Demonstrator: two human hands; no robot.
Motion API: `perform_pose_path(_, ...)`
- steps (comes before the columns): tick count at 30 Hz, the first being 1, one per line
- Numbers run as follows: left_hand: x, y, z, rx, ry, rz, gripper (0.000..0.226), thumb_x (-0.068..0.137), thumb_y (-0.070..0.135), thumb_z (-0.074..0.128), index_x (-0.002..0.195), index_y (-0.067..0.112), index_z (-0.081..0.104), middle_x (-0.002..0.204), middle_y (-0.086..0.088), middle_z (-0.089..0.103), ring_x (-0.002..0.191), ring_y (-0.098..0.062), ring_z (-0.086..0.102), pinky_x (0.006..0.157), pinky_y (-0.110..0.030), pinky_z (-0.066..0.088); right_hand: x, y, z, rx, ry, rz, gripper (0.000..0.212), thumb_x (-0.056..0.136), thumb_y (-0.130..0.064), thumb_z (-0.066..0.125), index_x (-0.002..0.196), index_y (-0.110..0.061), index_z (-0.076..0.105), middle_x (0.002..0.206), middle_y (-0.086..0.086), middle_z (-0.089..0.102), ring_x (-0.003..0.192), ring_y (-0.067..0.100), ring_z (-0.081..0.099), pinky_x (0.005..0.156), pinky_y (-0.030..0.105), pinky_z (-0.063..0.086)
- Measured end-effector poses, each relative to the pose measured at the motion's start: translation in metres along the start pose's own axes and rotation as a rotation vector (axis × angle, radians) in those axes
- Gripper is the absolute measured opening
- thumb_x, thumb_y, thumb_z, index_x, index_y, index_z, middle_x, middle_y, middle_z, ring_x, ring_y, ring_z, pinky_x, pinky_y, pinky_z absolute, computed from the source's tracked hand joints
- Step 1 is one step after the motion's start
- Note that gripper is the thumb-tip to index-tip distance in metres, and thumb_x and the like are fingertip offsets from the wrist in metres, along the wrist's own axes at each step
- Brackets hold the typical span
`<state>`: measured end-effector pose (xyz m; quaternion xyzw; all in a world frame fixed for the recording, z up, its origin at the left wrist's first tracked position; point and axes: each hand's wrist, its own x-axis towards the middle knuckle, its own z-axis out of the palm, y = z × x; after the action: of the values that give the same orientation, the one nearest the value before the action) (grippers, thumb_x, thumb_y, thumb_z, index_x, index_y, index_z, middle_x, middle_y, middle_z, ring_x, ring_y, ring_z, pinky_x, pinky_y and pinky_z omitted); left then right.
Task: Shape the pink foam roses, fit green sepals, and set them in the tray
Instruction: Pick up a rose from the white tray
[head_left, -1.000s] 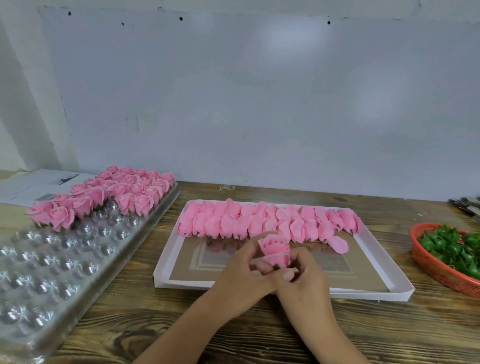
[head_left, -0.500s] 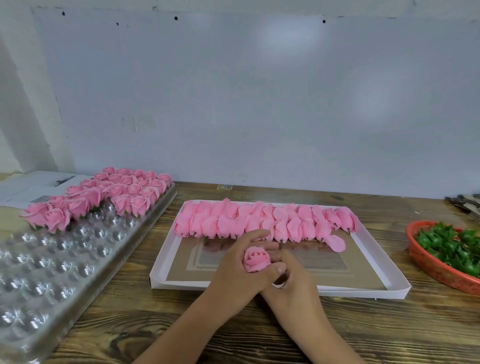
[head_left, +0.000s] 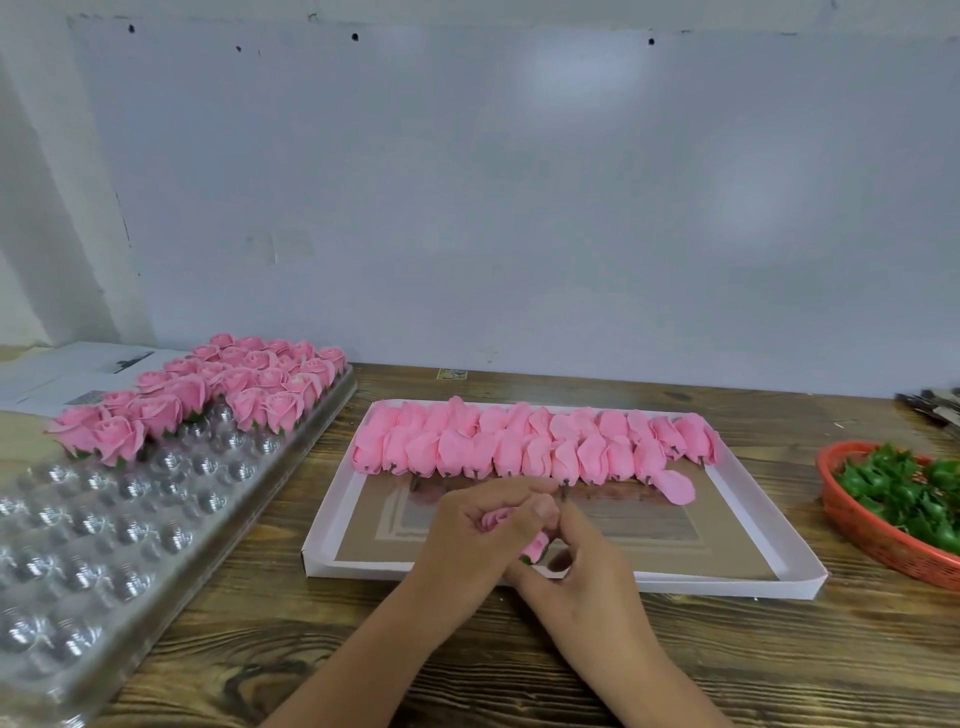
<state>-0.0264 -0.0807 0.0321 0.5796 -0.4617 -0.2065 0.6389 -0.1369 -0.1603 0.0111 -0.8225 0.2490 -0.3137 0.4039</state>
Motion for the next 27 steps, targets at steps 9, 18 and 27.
perform_pose_path(9, -0.0015, -0.0043, 0.002, 0.177, -0.03, -0.014, 0.037, 0.068, 0.051, 0.075, 0.105, 0.05, 0.071, 0.111, 0.028, 0.069, 0.104, 0.004, 0.065, 0.09, -0.011, 0.049, -0.0013, -0.0005, -0.0031, 0.006, 0.029, -0.025, 0.03, 0.072, -0.022, 0.078, 0.085, -0.042, 0.06, 0.085, -0.029, 0.068, 0.075, -0.009, 0.063, 0.061, 0.006, 0.043)
perform_pose_path(18, -0.0005, -0.0024, 0.0016, 0.085, 0.081, 0.049, 0.025, 0.073, 0.047, 0.074, 0.097, 0.041, 0.074, 0.106, 0.016, 0.071, 0.102, -0.004, 0.067, 0.082, -0.011, 0.05, 0.0014, 0.0053, 0.0003, -0.065, 0.079, -0.005, 0.028, 0.069, -0.031, 0.082, 0.076, -0.033, 0.055, 0.083, -0.029, 0.062, 0.072, -0.004, 0.059, 0.059, 0.011, 0.042)
perform_pose_path(27, 0.0015, -0.01, 0.0005, 0.177, -0.049, 0.001, 0.009, 0.076, 0.037, 0.076, 0.085, 0.037, 0.077, 0.101, 0.018, 0.074, 0.098, -0.001, 0.068, 0.085, -0.011, 0.049, 0.0005, 0.0048, -0.0005, -0.004, 0.026, -0.016, 0.025, 0.067, -0.037, 0.074, 0.084, -0.045, 0.059, 0.086, -0.03, 0.066, 0.078, -0.005, 0.062, 0.062, 0.01, 0.044)
